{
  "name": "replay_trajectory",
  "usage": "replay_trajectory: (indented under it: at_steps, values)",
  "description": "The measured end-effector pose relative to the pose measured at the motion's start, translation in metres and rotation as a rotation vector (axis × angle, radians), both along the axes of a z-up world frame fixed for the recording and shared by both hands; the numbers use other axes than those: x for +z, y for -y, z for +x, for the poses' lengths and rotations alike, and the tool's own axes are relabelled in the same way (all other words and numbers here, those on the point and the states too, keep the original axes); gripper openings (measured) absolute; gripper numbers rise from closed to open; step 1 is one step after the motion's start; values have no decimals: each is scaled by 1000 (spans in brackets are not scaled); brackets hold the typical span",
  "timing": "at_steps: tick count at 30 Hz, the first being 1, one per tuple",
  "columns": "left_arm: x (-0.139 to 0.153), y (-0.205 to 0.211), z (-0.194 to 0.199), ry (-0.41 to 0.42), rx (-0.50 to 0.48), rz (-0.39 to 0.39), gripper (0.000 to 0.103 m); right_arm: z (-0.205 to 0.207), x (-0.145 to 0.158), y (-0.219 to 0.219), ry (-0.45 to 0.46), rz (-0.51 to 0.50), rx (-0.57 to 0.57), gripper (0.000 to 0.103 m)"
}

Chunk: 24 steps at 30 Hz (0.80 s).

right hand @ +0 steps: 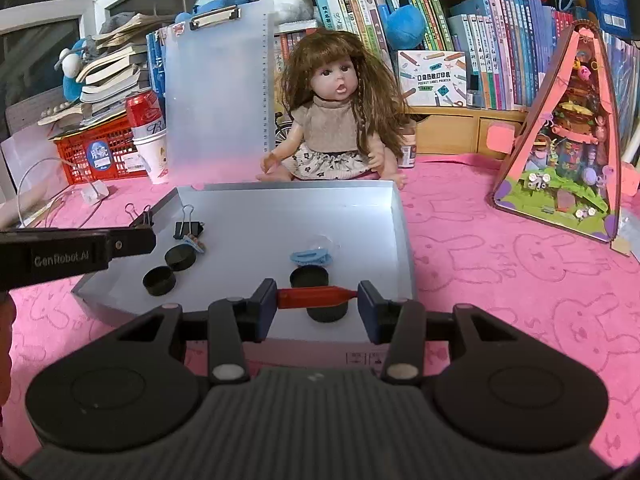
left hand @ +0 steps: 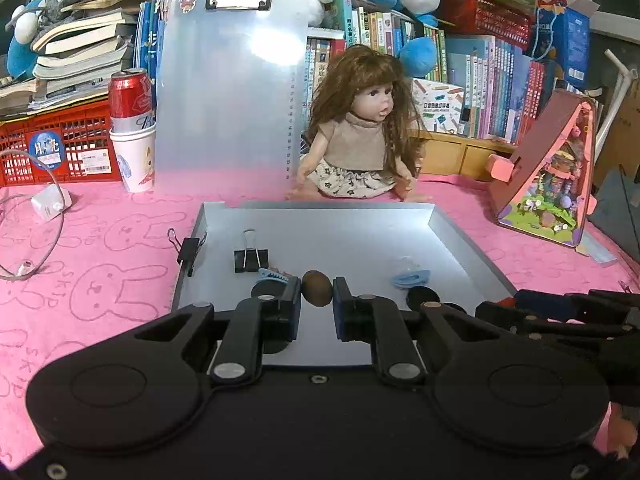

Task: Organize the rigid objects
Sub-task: 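Carry the walnut and orange crayon in both grippers over the tray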

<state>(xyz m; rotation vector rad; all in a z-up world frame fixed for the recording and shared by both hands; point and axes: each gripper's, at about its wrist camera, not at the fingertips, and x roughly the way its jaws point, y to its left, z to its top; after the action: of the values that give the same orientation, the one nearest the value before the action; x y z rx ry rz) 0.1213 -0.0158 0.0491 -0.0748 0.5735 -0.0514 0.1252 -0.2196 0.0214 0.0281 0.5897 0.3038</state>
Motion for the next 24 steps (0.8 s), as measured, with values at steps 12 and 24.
replay_trajectory:
  at_steps: [12, 24]
  values:
    - [-5, -5, 19, -25, 23, 4, 15, 22, -2, -5, -26, -4, -7, 48]
    - [-14, -10, 54, -78, 18, -16, 15, 55, -7, -12, -104, 27, -3, 48]
